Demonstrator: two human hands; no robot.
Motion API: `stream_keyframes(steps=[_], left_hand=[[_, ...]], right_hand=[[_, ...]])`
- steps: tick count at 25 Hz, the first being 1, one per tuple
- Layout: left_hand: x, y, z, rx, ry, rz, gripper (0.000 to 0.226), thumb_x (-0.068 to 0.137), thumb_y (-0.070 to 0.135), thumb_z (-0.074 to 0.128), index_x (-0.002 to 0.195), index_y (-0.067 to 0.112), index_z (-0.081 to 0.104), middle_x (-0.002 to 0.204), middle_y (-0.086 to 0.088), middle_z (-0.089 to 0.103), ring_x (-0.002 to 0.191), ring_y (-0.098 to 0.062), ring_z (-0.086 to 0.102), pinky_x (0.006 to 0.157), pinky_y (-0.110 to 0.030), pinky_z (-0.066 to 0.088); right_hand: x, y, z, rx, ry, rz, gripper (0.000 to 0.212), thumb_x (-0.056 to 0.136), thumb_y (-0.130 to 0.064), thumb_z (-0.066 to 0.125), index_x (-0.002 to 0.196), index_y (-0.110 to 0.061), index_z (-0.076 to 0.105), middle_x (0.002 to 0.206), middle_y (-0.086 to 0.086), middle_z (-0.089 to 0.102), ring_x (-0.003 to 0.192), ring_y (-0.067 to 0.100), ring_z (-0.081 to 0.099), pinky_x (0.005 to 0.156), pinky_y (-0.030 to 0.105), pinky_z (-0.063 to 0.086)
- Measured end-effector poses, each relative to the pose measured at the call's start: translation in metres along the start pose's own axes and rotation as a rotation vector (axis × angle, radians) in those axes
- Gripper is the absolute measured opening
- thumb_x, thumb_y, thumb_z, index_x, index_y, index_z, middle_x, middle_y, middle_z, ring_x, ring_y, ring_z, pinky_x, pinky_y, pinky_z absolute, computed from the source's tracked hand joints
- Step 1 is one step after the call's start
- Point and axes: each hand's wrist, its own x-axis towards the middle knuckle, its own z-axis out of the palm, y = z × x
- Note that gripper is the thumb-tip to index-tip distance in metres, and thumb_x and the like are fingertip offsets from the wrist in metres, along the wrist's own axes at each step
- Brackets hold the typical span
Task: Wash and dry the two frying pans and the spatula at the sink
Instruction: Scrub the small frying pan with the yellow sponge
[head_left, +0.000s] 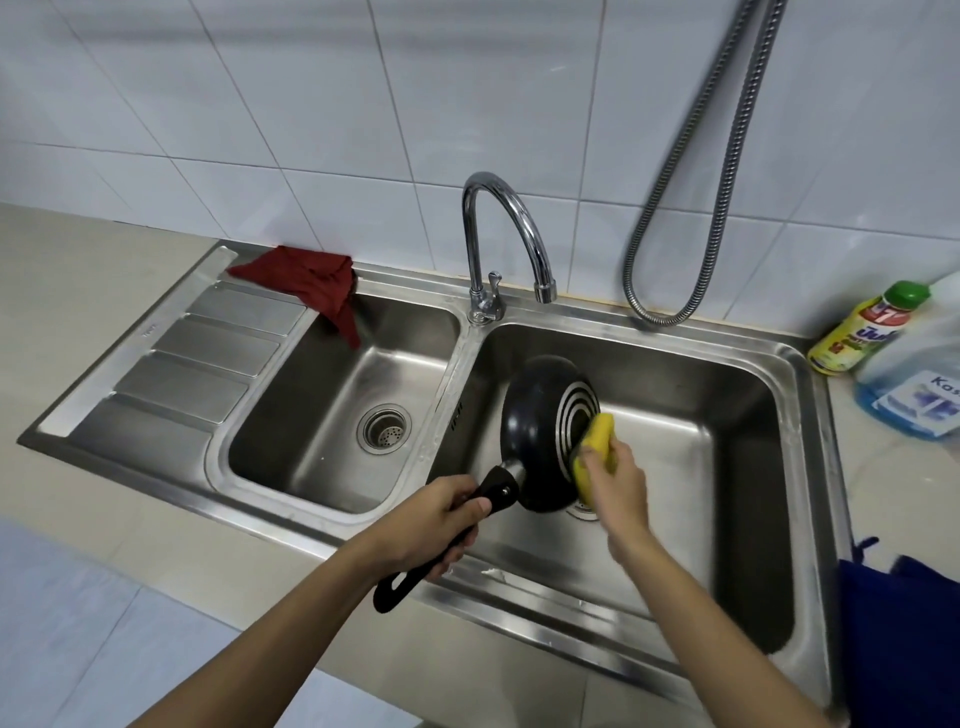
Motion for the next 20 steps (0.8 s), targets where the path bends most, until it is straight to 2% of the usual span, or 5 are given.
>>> stream_keyframes(steps=[5, 10, 13, 16, 20], left_hand=[[0.011, -0.003, 0.005, 0.351, 0.114, 0.024, 0.019, 0.099, 0.026, 0.047, 0.081, 0.021, 0.048, 0.064, 0.001, 0.053, 0.045, -0.012, 0.048, 0.043, -0.026, 0.04], [0.012, -0.011, 0.009, 1.025, 0.308, 0.09, 0.023, 0.098, 0.033, 0.045, 0.11, 0.014, 0.046, 0.104, -0.008, 0.059, 0.092, -0.033, 0.062, 0.068, -0.038, 0.039], [0.008, -0.017, 0.003, 1.146, 0.358, 0.086, 0.021, 0.098, 0.029, 0.042, 0.113, 0.014, 0.044, 0.11, -0.008, 0.058, 0.094, -0.032, 0.063, 0.066, -0.038, 0.039], [0.003, -0.022, -0.005, 1.203, 0.379, 0.122, 0.018, 0.098, 0.025, 0.041, 0.111, 0.015, 0.048, 0.108, -0.006, 0.059, 0.091, -0.029, 0.062, 0.066, -0.039, 0.042], [-0.006, -0.022, -0.016, 1.177, 0.401, 0.173, 0.021, 0.098, 0.031, 0.042, 0.106, 0.014, 0.05, 0.104, -0.005, 0.06, 0.09, -0.029, 0.062, 0.065, -0.038, 0.039]], right_hand=[[-0.047, -0.025, 0.007, -0.069, -0.022, -0.386, 0.057, 0.091, -0.031, 0.06, 0.144, -0.026, 0.039, 0.125, 0.0, 0.043, 0.112, 0.012, 0.044, 0.097, 0.025, 0.038], [-0.015, -0.038, -0.014, -0.738, 0.084, -0.956, 0.054, 0.072, -0.029, 0.062, 0.126, -0.026, 0.061, 0.114, 0.008, 0.058, 0.092, 0.028, 0.055, 0.083, 0.037, 0.052], [-0.013, -0.045, -0.01, -0.991, -0.188, -0.878, 0.052, 0.073, -0.034, 0.057, 0.124, -0.029, 0.062, 0.107, 0.006, 0.061, 0.092, 0.029, 0.056, 0.082, 0.038, 0.05], [-0.006, -0.049, -0.001, -0.933, -0.492, -0.578, 0.055, 0.077, -0.035, 0.058, 0.132, -0.035, 0.054, 0.115, 0.005, 0.057, 0.106, 0.029, 0.053, 0.092, 0.037, 0.045], [0.006, -0.032, 0.007, -0.853, -0.327, -0.665, 0.062, 0.081, -0.03, 0.063, 0.139, -0.032, 0.044, 0.128, 0.003, 0.049, 0.111, 0.028, 0.048, 0.095, 0.038, 0.044]])
